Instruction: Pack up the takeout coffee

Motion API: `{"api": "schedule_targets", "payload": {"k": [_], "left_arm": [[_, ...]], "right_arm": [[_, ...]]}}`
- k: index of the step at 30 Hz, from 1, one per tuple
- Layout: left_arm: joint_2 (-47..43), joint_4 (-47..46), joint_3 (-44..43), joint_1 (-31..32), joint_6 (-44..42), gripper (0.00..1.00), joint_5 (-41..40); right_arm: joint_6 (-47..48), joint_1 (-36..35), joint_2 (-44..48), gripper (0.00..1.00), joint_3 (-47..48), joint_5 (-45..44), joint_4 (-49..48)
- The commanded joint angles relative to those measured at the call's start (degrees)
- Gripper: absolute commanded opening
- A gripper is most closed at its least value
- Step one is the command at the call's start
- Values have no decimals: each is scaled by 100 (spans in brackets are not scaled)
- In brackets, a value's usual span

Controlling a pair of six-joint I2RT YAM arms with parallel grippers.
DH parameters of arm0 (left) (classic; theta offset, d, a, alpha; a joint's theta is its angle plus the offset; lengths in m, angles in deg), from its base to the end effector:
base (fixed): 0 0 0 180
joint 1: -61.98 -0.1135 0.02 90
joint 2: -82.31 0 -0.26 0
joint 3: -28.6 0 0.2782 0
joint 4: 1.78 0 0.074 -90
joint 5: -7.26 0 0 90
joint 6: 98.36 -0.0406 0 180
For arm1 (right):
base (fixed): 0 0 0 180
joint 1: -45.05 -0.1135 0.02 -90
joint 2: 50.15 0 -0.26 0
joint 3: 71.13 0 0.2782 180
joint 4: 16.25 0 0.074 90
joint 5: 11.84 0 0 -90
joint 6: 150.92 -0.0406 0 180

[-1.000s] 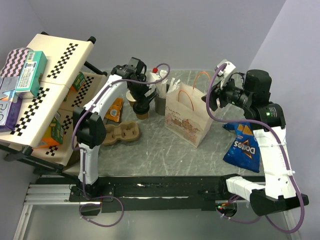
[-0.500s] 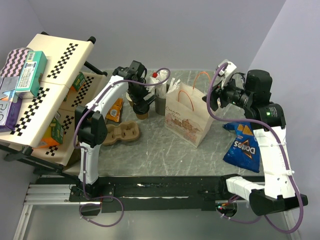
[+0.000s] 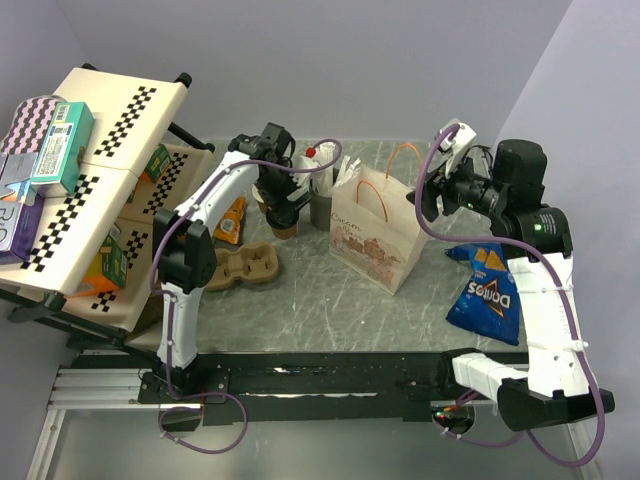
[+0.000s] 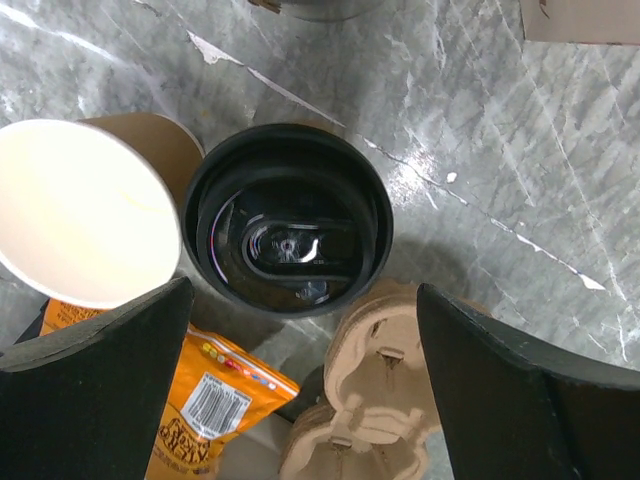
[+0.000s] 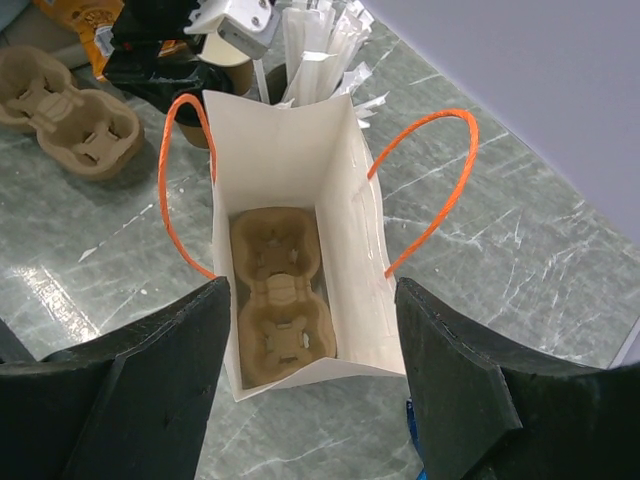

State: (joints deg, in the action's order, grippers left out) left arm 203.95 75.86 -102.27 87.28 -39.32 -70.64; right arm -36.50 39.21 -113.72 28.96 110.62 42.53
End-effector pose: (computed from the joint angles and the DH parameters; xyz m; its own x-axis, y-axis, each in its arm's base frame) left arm 0.4238 -0.2098 0.2738 -0.4700 0.7786 -0.4158 0.8506 0.5254 0.0222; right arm 0.2246 0.0449 0.4709 -0.1034 -0.3612 -0.9267 -0.6839 0.7023 -0.1975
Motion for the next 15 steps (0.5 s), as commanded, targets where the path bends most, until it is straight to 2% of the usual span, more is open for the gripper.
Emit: {"api": "schedule_targets", "payload": {"k": [1,15], "left_arm": [[184,-24,-296,-7,-94,99,38],[430,126,-631,-34,-94,97,56]], "right_arm": [[-105,75,117,73,-36,93,-106],[-113,154,73,73,-62,111,-124]]}}
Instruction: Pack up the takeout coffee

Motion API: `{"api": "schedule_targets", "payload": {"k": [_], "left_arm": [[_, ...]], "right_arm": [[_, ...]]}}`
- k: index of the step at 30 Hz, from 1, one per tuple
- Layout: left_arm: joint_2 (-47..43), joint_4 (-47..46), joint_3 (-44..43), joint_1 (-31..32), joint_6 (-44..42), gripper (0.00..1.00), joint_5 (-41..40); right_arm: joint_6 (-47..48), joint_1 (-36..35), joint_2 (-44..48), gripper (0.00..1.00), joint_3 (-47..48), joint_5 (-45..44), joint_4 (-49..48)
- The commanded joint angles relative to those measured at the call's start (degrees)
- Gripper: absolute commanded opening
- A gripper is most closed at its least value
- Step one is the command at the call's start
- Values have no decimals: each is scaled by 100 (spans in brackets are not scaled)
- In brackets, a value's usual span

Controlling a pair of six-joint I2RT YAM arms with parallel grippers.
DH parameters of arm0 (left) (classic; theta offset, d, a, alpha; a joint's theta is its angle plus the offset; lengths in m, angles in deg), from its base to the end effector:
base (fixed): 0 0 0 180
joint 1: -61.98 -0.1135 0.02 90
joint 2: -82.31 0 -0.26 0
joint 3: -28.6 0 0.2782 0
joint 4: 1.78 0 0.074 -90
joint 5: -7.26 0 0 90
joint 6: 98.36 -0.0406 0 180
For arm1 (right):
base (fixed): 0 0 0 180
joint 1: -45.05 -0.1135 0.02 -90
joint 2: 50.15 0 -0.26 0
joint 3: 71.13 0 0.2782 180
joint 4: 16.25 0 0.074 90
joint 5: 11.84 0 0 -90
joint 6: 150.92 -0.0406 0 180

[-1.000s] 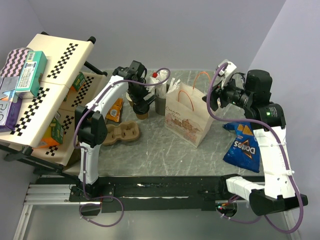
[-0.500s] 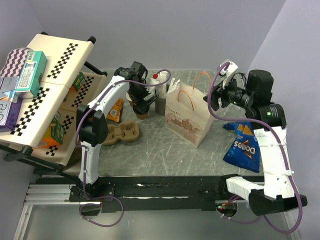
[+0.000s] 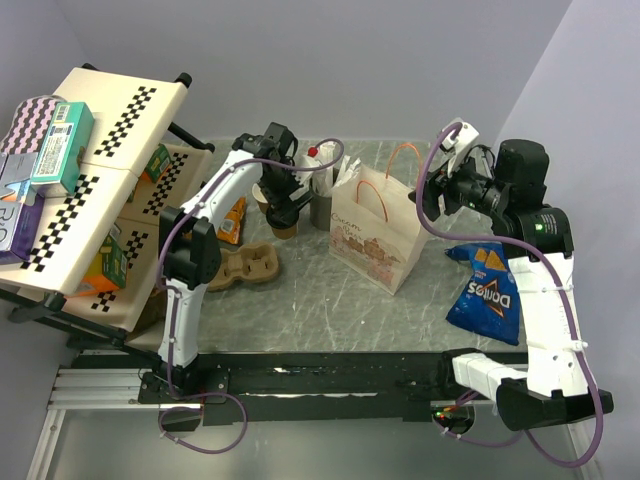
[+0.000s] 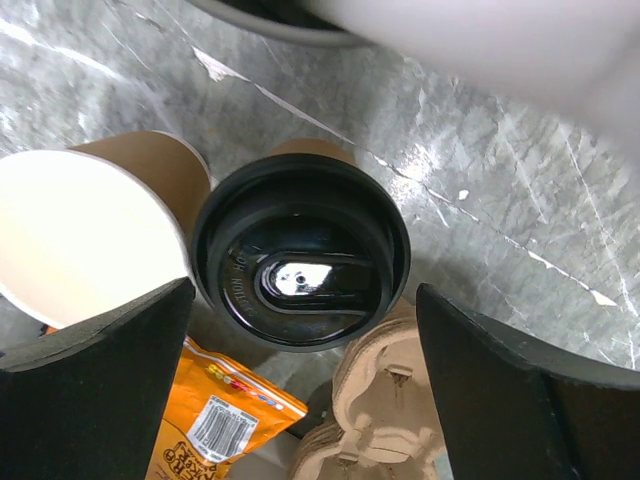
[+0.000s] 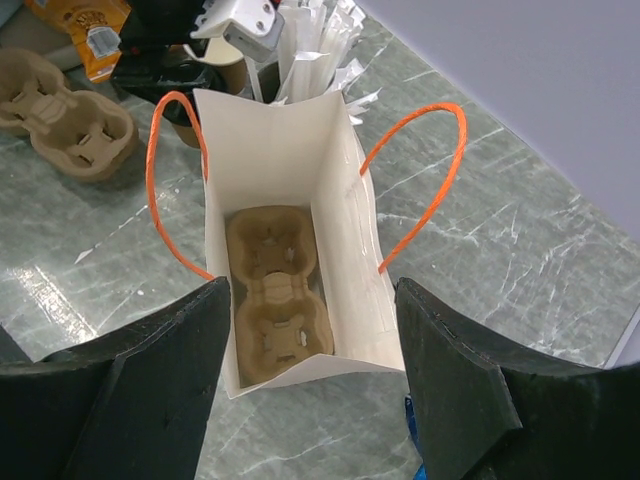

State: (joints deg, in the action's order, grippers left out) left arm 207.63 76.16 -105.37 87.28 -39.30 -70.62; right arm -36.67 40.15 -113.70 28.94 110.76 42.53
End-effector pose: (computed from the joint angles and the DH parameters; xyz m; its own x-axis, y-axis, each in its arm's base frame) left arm 0.4353 -0.2152 0.2611 -0.4760 0.7810 -0.4043 0.8507 0.5254 0.0134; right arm 0.2252 0.0413 0.4709 -0.1105 -0.3568 -0.9276 -0.6736 0.7132 -0.1940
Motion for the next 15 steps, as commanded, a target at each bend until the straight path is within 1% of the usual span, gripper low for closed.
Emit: {"api": "schedule_targets", "payload": {"k": [1,15], "left_arm": [[72,113,-312,-34,-105,97,54],[124,297,-294,-34,-184,88,150]], "right_arm": [[-96,60,71,73,-60,97,-124],[-131,121,-26,73,-25,133,-159]]}}
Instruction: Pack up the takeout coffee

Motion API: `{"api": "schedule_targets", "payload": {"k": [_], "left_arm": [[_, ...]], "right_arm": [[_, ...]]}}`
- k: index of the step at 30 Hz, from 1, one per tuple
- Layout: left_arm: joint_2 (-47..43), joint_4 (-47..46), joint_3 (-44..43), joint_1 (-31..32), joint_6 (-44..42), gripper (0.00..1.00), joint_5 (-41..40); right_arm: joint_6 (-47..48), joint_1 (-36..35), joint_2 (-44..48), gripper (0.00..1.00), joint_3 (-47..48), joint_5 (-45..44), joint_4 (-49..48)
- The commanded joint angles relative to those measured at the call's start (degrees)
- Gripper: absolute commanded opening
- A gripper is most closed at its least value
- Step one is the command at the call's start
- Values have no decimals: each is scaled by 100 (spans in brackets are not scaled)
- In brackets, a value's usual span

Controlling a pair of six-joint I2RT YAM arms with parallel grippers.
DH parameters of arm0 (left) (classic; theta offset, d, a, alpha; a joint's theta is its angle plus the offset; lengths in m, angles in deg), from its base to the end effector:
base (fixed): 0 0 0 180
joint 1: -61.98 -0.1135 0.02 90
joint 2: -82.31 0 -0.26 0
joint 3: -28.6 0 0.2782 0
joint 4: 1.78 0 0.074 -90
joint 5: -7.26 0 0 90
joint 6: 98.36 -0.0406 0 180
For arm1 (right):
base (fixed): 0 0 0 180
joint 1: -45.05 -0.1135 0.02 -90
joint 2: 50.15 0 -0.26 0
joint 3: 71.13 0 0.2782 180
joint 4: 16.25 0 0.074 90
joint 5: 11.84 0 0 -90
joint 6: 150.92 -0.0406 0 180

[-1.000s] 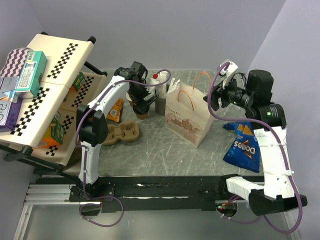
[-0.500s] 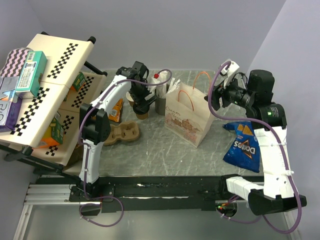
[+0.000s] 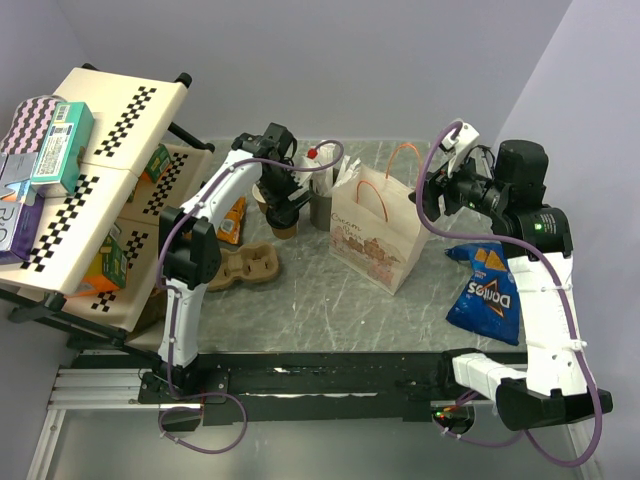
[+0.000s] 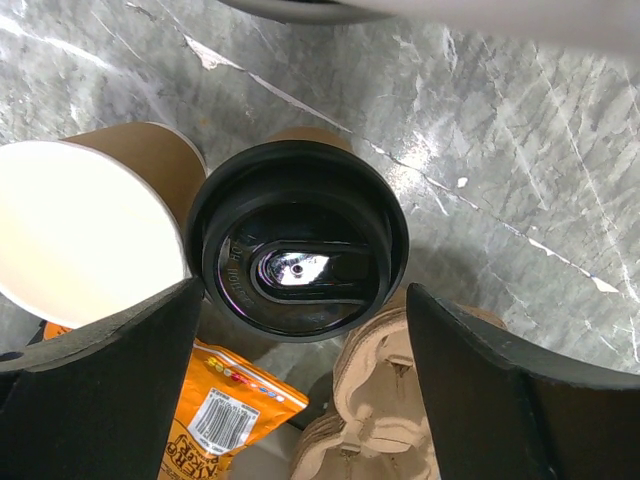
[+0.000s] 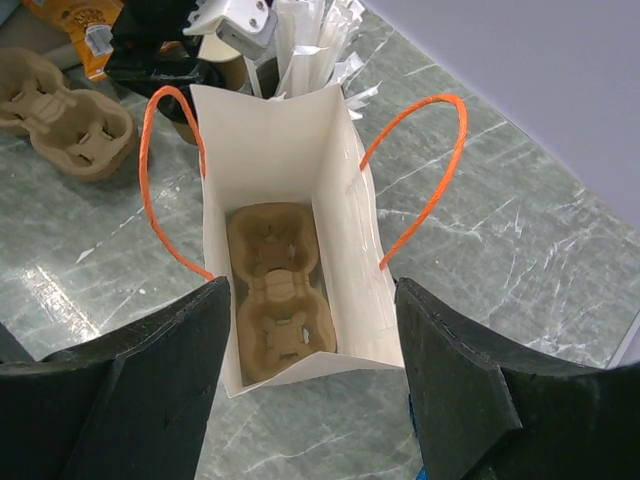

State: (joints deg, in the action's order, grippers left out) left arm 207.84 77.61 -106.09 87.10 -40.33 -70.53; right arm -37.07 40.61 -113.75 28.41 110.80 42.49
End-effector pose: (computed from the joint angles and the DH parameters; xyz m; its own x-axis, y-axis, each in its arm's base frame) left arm 0.4348 -0.2133 0.2624 -0.4688 0.7914 -0.3923 0.8581 0.5134 0.0103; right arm 0.2270 0.0396 0.4677 -0.1266 -0.3513 -0.9277 -0.6692 0.7205 -0.1816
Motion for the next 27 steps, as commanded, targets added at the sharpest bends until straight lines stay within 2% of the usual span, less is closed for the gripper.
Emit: {"api": "schedule_targets", "payload": {"k": [1,20,24,27], "left_arm": [[94,144,-213,-16,-73,87,150],[138,-84,-108,-8,50,82,19],[147,-84,-125,1,76,81,10],[164,-58,-143,-8,85,76,-16]], "right_arm": [[-92,76,-30,73,27,137,-163],[-109,102,-92,73,45,137,-207],[-109,120,-101,73,54,137,-207],[-109,137,-92,73,36,128,-216]]}}
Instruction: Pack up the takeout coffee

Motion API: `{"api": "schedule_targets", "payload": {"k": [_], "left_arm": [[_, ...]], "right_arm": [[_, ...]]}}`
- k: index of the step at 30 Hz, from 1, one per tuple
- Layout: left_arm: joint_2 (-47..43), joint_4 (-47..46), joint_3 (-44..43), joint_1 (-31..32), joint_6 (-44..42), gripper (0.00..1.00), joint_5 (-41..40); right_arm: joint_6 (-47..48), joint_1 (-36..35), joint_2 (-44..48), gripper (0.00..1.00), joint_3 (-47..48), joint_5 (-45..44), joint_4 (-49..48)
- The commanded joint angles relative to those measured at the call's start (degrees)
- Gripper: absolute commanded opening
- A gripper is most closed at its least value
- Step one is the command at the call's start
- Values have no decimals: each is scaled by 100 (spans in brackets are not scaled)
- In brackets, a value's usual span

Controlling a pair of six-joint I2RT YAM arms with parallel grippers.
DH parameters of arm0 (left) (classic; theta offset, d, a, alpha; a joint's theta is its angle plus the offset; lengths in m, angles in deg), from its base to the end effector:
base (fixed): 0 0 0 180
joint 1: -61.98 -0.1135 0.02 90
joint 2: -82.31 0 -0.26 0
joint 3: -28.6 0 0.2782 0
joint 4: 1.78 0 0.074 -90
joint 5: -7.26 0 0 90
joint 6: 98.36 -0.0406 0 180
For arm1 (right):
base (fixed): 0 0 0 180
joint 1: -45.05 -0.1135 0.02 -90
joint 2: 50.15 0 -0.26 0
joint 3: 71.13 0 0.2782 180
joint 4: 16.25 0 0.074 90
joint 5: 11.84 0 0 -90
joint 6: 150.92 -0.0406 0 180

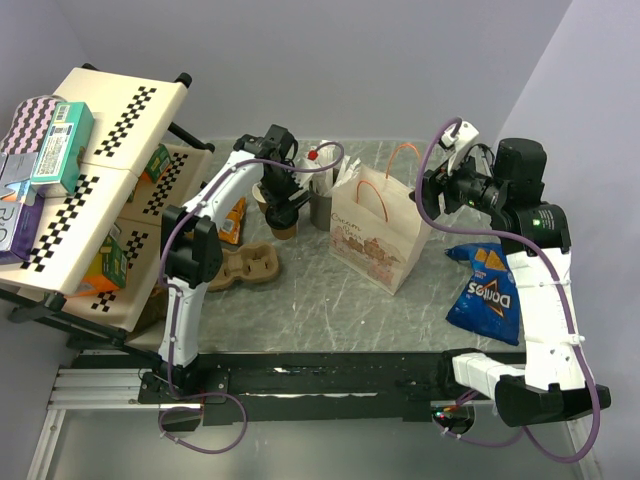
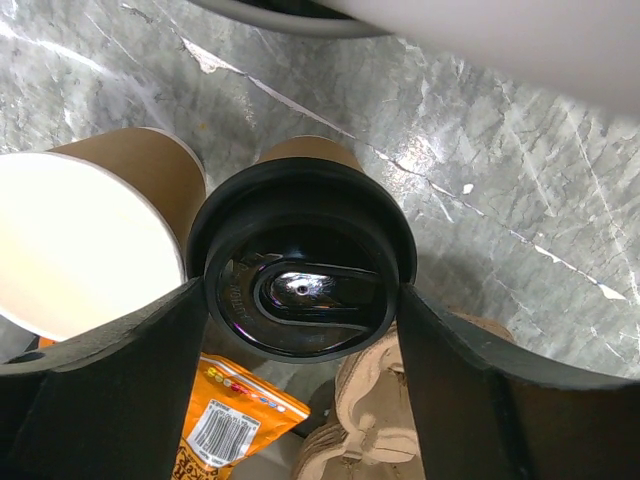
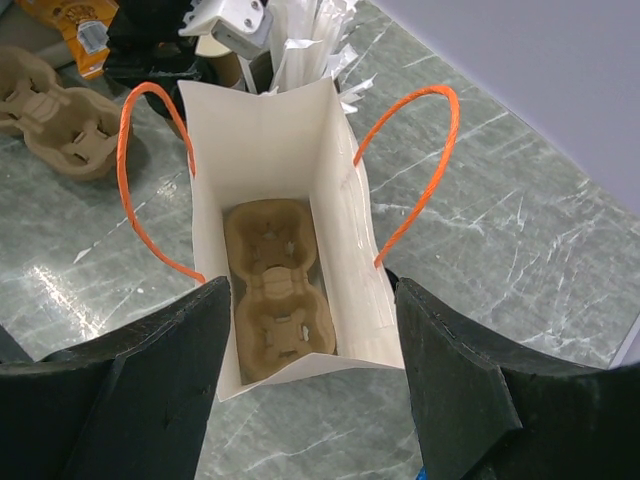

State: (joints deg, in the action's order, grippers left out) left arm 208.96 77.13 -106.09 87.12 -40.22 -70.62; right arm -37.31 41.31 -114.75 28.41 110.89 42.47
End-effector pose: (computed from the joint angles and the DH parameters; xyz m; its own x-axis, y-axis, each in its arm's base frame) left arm 0.4381 -0.2150 0.2536 -0.4743 0.7927 -0.3830 0.8571 0.5151 0.0045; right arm 0.2336 0.0373 0.4641 -0.1490 -0.3474 -0.9258 -0.6638 0.7291 -0.1667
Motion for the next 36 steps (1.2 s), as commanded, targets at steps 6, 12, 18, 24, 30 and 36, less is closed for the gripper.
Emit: {"api": "schedule_targets", "payload": {"k": [6,12,18,24,30,36], "left_arm": [[-61,95,-108,-10,101,58,71],[-386,87,226,-10,180,3,176],[-921,113,306,-10,487,1,589],[-1642,-10,507,-10,699,1,1143],[-2170,-177,806,-10,707,1,1424],[-2819,-326,973,-10,593,1,1591]], "right_arm": [[-112,76,9,73,19,128,-223],[-138,76,-26,73,28,155,-240],[-243,111,-88,75,89,85,-240],[-209,129,-281,78,396,348,49],[-112,129,-808,79,914,585,445],[116,120,-1291,79,1423,148,612]]}}
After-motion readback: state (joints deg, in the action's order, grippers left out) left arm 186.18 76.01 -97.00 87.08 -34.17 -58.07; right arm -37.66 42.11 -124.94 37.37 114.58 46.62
